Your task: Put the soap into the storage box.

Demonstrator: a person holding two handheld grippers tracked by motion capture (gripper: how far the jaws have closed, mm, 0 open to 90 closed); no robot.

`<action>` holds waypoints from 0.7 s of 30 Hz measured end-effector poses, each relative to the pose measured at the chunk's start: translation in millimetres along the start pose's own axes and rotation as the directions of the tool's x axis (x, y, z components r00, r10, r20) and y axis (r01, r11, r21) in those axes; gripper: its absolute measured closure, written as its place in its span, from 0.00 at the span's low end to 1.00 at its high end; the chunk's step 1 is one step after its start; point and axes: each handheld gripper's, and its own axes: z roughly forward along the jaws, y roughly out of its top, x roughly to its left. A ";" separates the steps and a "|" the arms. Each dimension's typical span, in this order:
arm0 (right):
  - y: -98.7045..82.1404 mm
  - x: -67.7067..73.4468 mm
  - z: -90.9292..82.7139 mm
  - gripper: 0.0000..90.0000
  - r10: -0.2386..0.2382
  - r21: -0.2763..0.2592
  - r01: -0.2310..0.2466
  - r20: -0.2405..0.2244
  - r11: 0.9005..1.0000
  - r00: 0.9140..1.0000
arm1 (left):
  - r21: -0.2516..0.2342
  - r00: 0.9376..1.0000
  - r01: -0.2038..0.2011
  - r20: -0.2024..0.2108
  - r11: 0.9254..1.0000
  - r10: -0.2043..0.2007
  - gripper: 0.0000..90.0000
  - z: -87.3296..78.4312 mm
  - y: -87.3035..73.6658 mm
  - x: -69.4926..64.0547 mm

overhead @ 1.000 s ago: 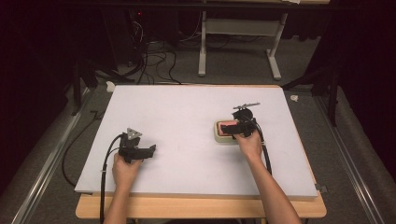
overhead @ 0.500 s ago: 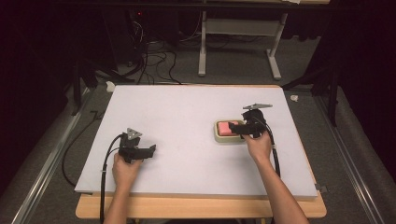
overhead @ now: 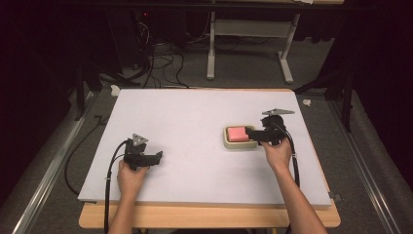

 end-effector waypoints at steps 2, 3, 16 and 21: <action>-0.4 -1.4 -2.4 0.22 0.000 -0.003 0.000 0.002 1.000 1.000 | 0.000 1.000 0.000 0.000 1.000 0.000 0.17 0.0 0.0 0.0; -0.6 -2.3 -3.8 0.22 0.000 -0.007 0.000 0.002 1.000 1.000 | 0.000 1.000 0.000 0.000 1.000 0.000 0.16 0.0 0.0 0.0; -6.3 -12.3 -20.3 0.22 0.010 -0.044 -0.009 0.010 0.999 1.000 | 0.000 1.000 0.000 0.000 1.000 0.000 0.17 0.0 0.0 0.1; -8.9 -15.8 -26.2 0.23 0.016 -0.052 -0.015 0.009 0.999 1.000 | 0.000 1.000 0.001 0.000 1.000 -0.001 0.16 0.0 0.0 0.0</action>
